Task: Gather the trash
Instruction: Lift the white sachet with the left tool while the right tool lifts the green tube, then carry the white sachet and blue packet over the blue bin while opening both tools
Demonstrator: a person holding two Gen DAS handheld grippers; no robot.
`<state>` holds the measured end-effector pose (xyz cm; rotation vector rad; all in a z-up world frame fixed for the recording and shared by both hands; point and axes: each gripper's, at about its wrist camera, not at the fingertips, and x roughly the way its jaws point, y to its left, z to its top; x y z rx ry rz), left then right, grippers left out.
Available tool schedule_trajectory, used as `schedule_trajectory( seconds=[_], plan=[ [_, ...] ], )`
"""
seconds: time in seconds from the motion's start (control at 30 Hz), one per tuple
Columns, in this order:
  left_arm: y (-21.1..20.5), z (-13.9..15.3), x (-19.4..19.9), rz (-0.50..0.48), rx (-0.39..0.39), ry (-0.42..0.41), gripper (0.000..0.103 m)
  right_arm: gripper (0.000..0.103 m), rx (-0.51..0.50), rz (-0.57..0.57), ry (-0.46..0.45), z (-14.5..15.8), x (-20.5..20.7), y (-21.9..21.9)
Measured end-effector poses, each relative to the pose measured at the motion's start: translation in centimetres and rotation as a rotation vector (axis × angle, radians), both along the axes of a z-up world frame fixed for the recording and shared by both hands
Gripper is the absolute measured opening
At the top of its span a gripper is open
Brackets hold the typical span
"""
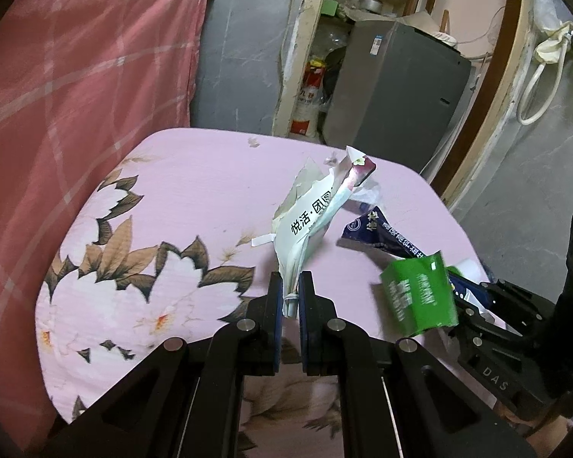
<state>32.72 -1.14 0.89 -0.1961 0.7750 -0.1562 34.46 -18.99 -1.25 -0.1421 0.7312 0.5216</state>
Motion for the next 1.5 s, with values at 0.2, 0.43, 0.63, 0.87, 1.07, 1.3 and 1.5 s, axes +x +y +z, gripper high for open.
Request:
schedule_trajectory(
  seconds=[0.2,0.43,0.63,0.87,1.07,1.3,1.5],
  plan=[
    [-1.4,1.2,0.1,0.009,-0.012,-0.061,0.005,0.021,0.046,-0.064,-0.075,1.6,-0.4,-2.1],
    [-4.9,3.3,0.0,-0.011,-0.026,-0.152,0.005,0.021,0.119,-0.156,-0.190,4.2,-1.1,-5.8],
    [-9.3,4.3,-0.4,-0.064,-0.043,-0.206,0.005,0.021,0.144,-0.243,-0.279,6.1,-2.0,-9.6],
    [-15.4,4.9,-0.9,-0.146,-0.064,-0.250,0.005,0.021,0.150,-0.366,-0.336,6.8,-3.5,-15.0],
    [-21.0,4.2,-0.8,-0.205,-0.068,-0.281,0.005,0.021,0.155,-0.466,-0.342,6.0,-4.6,-20.3],
    [-27.6,2.1,-0.7,-0.256,-0.028,-0.295,0.006,0.021,0.162,-0.559,-0.320,3.4,-5.4,-25.7],
    [-31.5,-0.9,0.6,-0.306,0.030,-0.203,0.006,0.021,0.164,-0.603,-0.239,0.6,-5.2,-29.0]
  ],
)
